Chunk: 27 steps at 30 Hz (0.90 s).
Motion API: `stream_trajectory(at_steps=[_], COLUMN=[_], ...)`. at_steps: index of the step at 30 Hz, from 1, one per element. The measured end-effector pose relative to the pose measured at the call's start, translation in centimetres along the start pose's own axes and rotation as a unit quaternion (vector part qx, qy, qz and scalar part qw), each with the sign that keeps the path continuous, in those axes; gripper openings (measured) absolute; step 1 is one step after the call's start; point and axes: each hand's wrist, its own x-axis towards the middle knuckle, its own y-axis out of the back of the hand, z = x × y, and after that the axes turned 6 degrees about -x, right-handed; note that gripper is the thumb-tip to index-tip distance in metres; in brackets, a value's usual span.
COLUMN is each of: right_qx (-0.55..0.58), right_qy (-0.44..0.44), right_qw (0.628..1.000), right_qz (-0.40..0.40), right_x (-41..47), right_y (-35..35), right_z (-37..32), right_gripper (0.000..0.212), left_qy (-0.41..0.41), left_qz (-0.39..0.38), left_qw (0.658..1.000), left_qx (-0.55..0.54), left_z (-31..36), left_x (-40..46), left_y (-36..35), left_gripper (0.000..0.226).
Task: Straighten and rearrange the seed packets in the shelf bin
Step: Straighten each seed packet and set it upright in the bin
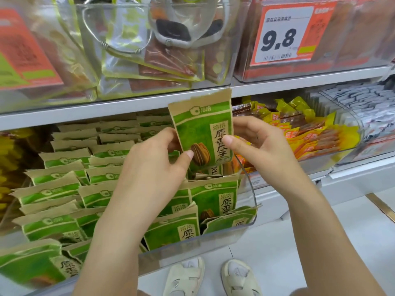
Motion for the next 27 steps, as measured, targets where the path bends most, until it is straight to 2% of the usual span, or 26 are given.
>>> stream_trajectory(at_steps=[2, 4, 7, 10, 12, 15, 19, 21, 23, 27], right_qx=[-0.081, -0.112, -0.11, -0.197, -0.2, -0.119, -0.111, -0.139, -0.176, -0.191], right_qy=[-0.03, -0.044, -0.039, -0.02, -0.018, -0.03, -0.097, -0.117, -0.118, -0.094], right_qw=[0.996, 0.992, 0.993, 0.979, 0.977, 0.992, 0.978, 0.966, 0.96, 0.97], right_qz=[-0.027, -0.039, -0.002, 0.055, 0.068, 0.017, -0.147, -0.186, -0.184, -0.116], right_x=[0.1, 0.1, 0.1, 0.3, 0.2, -0.6, -1.7, -1.9, -1.8, -1.6], right_y=[-0.1, -0.1, -0.2, -0.5, -0.1, 1.8, 3.7, 3.7, 3.3, 2.0], right_z=[1.0, 1.8, 2.0, 1.9, 1.3, -0.1, -0.8, -0.5, 0.0, 0.3], right_gripper=[0.035, 0.029, 0.015, 0.019, 0.019, 0.008, 0.027, 0.025, 0.023, 0.012], left_qy=[0.004, 0.0, -0.011, -0.023, -0.023, -0.033, -0.019, -0.015, -0.025, -0.028], left_qz=[0.0, 0.023, 0.048, 0.051, 0.025, -0.068, -0.166, -0.184, -0.192, -0.218], left_qw=[1.0, 1.0, 0.999, 0.996, 0.998, 0.997, 0.981, 0.977, 0.976, 0.971], left_qx=[0.018, -0.003, 0.022, 0.062, 0.043, 0.027, 0.099, 0.111, 0.101, 0.092], left_z=[-0.2, -0.3, -0.5, -0.4, -0.1, 0.5, 0.4, 0.2, 0.1, -0.2], left_x=[0.0, 0.0, 0.3, 0.5, 0.4, 0.1, 0.0, 0.1, 0.1, 0.4], left_y=[-0.3, -0.2, -0.5, -1.0, -0.8, -0.1, 0.0, 0.0, 0.0, 0.0], left_gripper=[0.036, 0.039, 0.024, 0.007, 0.005, 0.011, 0.039, 0.049, 0.055, 0.07])
